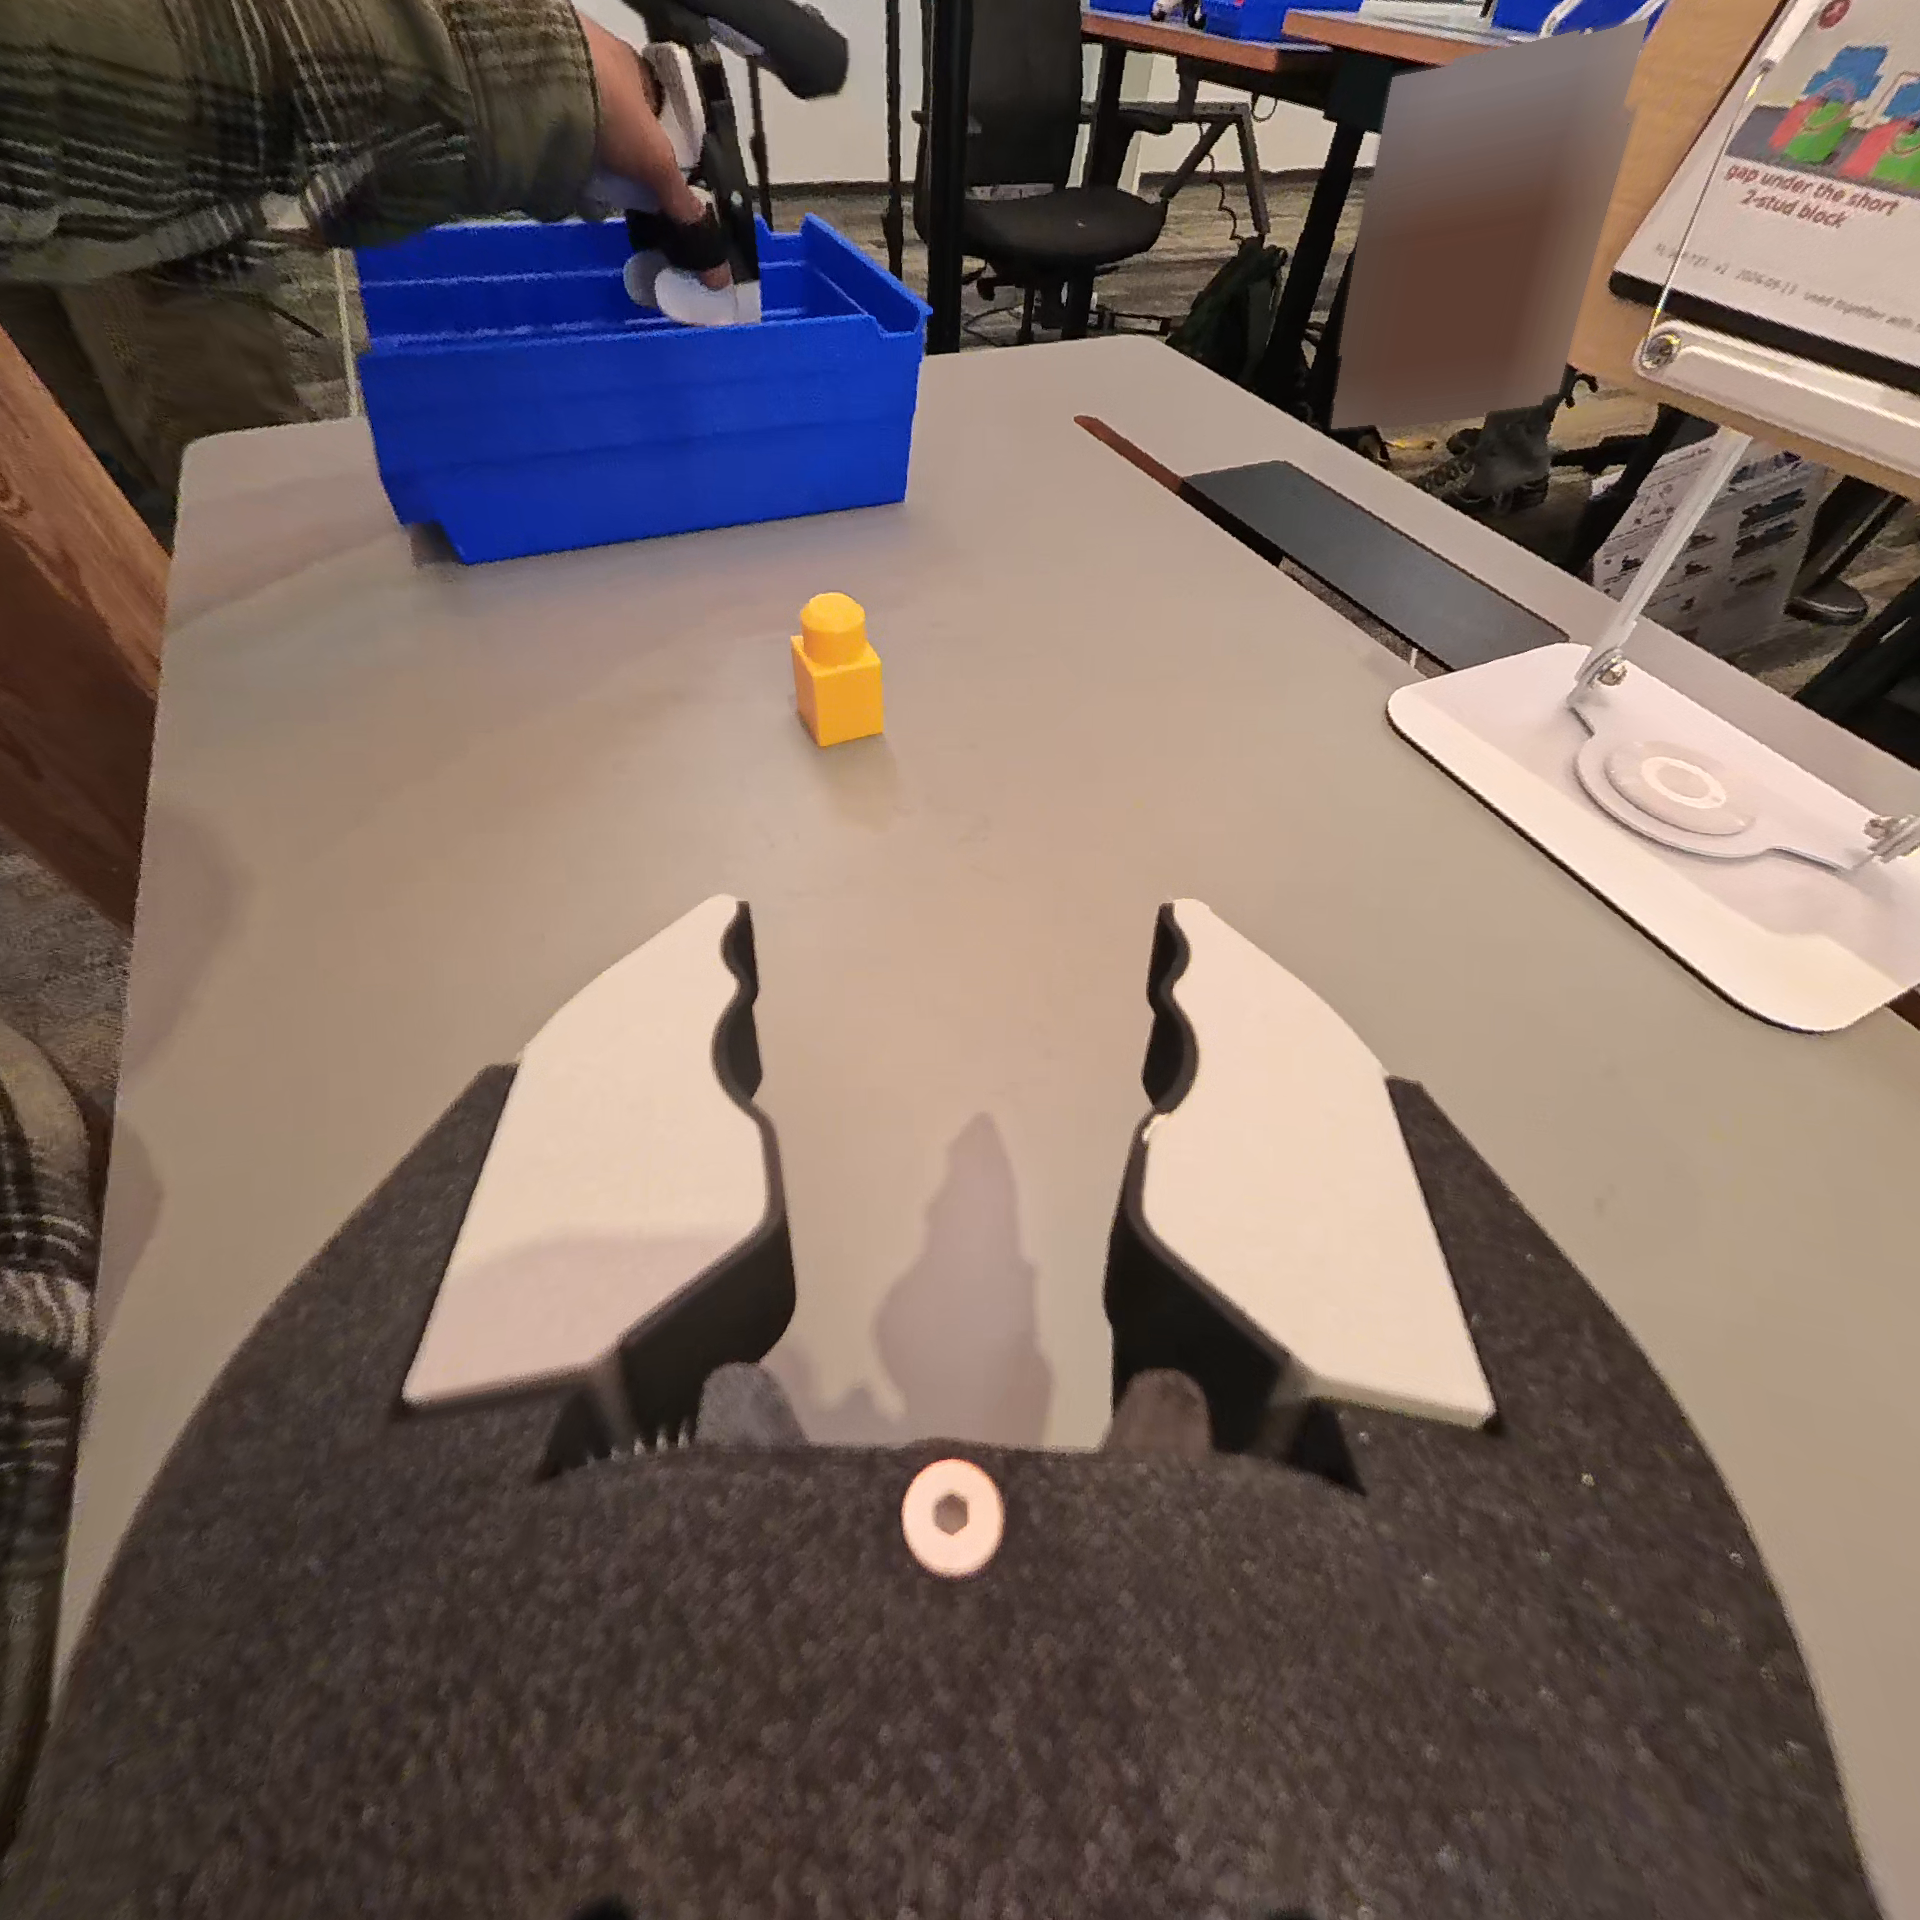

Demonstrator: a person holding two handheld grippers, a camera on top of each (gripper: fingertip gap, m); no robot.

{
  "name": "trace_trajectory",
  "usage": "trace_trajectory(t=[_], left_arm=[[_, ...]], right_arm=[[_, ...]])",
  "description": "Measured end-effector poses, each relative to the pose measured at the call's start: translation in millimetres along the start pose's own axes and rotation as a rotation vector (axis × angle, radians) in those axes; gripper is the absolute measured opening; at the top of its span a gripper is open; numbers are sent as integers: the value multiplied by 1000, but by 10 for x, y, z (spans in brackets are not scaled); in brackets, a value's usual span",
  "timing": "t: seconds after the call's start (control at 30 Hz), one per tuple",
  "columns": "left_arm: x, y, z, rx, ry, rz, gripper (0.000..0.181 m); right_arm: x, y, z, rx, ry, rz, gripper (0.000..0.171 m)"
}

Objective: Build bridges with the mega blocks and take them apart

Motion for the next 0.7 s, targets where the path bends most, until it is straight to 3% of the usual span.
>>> trace_trajectory(t=[0.4,0.7], left_arm=[[248,58,29,-82,14,-11,42],[44,54,-70,104,114,-202,41]], right_arm=[[-80,-54,67,-10,-2,-30,71],[-198,-13,144,-14,7,-45,69]])
Point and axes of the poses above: each gripper's, where its closed fingertips meet, x out along the fingers, y out of its underside, z = x × y across the jaws, the point moved 4 cm from there along -x, back along the fingers, and after that the axes turned 5 degrees about -x, right-handed, at the moved point
